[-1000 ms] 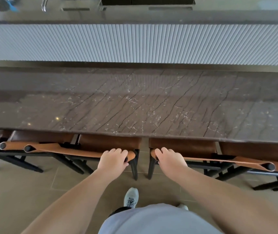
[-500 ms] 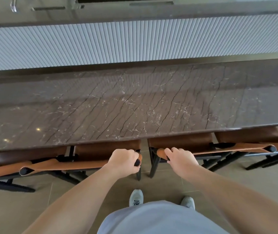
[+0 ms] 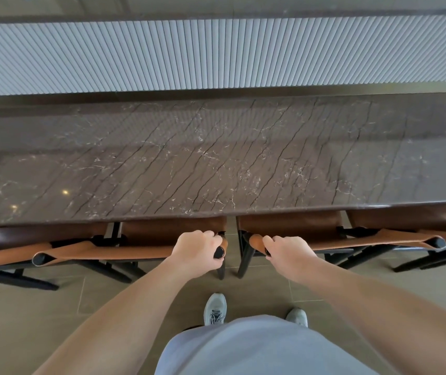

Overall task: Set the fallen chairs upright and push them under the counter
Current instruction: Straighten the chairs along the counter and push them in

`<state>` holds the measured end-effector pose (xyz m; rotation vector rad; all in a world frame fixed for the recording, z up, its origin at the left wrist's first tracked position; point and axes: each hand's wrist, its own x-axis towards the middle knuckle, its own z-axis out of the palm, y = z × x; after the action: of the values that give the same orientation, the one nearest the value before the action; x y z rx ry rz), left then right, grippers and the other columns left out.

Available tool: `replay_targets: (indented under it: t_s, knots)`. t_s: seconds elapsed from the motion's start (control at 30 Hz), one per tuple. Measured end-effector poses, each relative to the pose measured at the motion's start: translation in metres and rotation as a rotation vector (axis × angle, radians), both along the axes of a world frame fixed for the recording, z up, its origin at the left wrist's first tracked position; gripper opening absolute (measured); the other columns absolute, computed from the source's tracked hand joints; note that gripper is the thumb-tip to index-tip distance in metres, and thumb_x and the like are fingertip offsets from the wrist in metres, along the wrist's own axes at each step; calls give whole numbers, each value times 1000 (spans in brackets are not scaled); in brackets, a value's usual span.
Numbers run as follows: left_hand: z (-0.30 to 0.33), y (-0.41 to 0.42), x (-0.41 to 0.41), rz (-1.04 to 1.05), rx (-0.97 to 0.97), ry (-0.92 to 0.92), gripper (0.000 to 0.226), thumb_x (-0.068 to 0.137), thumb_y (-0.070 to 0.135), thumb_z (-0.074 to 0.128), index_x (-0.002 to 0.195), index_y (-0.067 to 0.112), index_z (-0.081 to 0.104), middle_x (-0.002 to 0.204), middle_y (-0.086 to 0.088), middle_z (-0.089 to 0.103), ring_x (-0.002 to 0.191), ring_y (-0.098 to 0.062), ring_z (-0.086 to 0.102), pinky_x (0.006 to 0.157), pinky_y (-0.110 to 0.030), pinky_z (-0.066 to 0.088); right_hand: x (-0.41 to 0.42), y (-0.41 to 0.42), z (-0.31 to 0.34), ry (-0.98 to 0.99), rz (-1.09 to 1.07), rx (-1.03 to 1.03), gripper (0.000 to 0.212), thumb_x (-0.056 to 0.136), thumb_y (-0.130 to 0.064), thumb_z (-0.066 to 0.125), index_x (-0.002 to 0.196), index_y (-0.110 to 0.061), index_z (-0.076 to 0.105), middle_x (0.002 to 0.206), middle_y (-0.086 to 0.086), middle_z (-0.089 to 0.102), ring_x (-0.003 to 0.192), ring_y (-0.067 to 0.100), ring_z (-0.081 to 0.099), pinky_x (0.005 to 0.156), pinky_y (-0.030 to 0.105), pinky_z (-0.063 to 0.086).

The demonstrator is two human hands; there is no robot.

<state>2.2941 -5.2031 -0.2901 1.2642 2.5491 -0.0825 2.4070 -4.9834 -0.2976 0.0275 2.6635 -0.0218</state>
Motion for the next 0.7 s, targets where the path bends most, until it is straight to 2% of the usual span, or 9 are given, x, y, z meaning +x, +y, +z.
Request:
replay_targets:
  t_s: [0.27,0.47,0.6,0.7]
  knots:
    - [3,2,3,32,-31,-12,31,92,51,47,102,23,55,87,7,44,87,-20,56,59,-31,32,-6,-9,1,11,25,-41,21,99,-20,48,120,-17,45,101,4,64,84,29,66,66,38,50]
    - [9,5,5,51,-31,-26,31,92,49,49,105,23,56,88,7,45,88,-19,55,59,-31,32,-5,-7,5,20,22,-61,22,99,-23,48,121,-20,46,103,3,61,87,28,64,66,37,48]
    - [12,8,8,60,-41,-20,29,94,46,48,107,21,55,88,7,45,80,-16,47,59,-29,33,-2,-11,8,31,-12,-70,24,98,-22,52,121,-20,46,104,3,60,87,27,62,62,36,42]
    - [11,8,7,50,-72,-11,33,94,49,48,112,21,54,92,7,47,82,-15,48,62,-29,35,-1,-16,10,54,-63,-104,28,97,-22,56,124,-19,46,104,2,59,86,25,61,64,35,45]
